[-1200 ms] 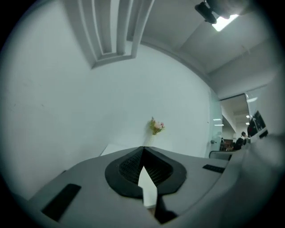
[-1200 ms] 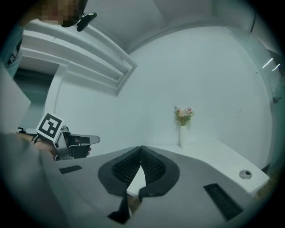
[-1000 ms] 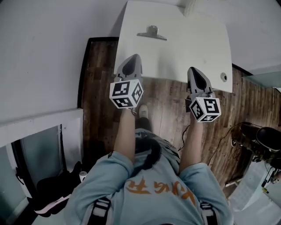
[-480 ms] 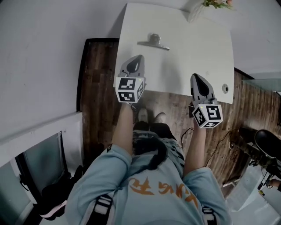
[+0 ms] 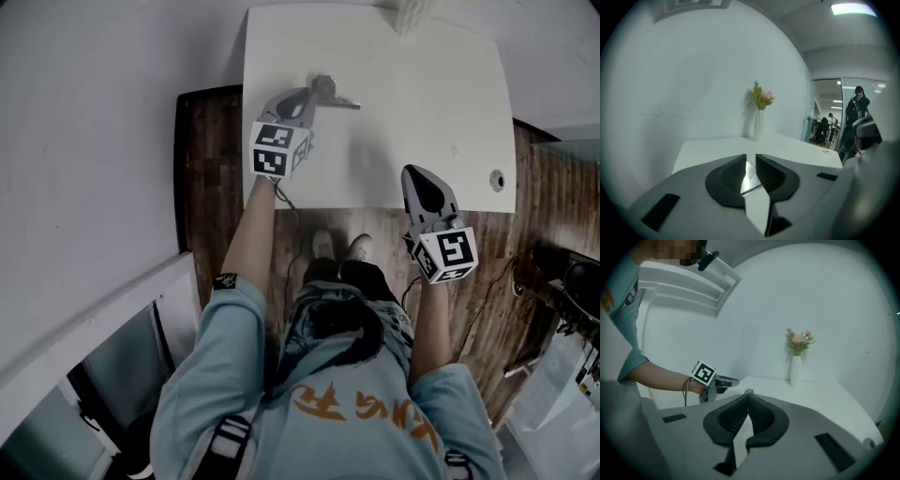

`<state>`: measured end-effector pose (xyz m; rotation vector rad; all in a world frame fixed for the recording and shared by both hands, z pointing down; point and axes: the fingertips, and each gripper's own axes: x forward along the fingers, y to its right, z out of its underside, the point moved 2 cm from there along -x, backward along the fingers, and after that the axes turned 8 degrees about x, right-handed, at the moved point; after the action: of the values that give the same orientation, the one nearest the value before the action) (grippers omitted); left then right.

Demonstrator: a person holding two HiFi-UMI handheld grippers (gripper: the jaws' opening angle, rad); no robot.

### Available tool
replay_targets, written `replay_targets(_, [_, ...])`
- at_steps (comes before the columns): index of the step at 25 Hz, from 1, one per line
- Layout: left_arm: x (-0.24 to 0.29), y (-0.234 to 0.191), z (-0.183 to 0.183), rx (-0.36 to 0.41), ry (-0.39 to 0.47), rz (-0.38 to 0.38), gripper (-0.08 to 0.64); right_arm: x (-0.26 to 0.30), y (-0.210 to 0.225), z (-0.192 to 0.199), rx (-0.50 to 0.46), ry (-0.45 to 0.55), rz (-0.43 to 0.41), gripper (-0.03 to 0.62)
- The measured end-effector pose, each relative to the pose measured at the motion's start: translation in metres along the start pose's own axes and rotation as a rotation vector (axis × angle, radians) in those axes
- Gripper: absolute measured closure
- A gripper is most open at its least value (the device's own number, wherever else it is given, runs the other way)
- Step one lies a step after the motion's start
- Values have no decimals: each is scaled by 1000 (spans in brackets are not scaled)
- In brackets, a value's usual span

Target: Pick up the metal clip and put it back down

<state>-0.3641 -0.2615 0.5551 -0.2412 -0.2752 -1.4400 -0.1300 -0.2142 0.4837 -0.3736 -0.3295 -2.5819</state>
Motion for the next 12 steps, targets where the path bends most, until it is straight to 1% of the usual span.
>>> replay_targets(1, [11,-4,6,17,-34,23,453,1,4,3,8,-8,8,580])
replay_targets(2, [20,-7,12,32,-64,43,411,1,8,7,16,-17,17,580])
replay_targets(5, [45,-17,27,52,-122,85,372,5,21,18,34,-43,36,580])
replay_targets(8, [65,-28,32,26,-131,115,363,11,28,23,40,-63,44,580])
replay_targets(9, [70,-30,34,37,-141,133,357,13,29,25,42,-69,45,580])
replay_targets(10, [75,-30,37,63,-158,159,356,13,29,27,44,-75,47,580])
replay_targets(12, [82,-26,41,107,-193,226,353,13,32,31,49,-86,51,580])
